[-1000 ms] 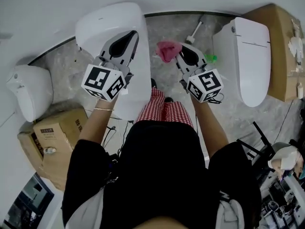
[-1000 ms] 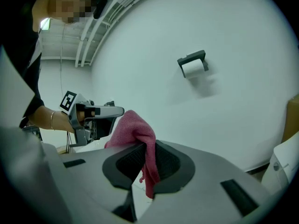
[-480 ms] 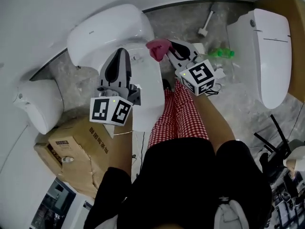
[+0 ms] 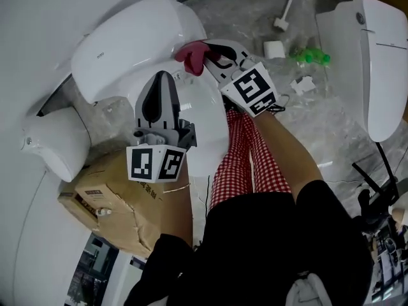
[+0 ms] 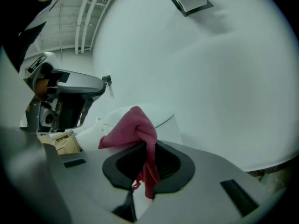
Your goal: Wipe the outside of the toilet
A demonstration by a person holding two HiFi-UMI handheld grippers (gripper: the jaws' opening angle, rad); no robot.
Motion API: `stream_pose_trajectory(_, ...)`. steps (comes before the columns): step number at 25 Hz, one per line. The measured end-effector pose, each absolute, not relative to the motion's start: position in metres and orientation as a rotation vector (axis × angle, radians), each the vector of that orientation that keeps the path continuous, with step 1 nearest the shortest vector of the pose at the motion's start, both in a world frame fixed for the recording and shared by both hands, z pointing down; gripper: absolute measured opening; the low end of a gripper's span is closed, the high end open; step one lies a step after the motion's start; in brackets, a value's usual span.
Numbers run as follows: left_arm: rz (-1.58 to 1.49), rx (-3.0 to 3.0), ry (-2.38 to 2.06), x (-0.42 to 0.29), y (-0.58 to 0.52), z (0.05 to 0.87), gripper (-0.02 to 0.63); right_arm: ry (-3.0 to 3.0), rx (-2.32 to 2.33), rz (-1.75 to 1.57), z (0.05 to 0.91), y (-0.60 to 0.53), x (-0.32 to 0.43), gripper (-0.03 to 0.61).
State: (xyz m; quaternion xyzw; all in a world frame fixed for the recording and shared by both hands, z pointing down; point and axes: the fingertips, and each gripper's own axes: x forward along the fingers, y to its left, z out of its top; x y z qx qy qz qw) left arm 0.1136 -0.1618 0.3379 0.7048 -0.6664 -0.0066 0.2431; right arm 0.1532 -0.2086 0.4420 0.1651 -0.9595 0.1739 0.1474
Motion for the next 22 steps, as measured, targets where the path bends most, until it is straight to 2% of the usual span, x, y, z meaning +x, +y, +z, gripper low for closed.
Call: stream_pose_trajectory(22,0.009,1.866,-1.842,0.108,-0.181,0.367,0.011,-2.706,0.487,0.372,0.461,-0.269,0.122,0.06)
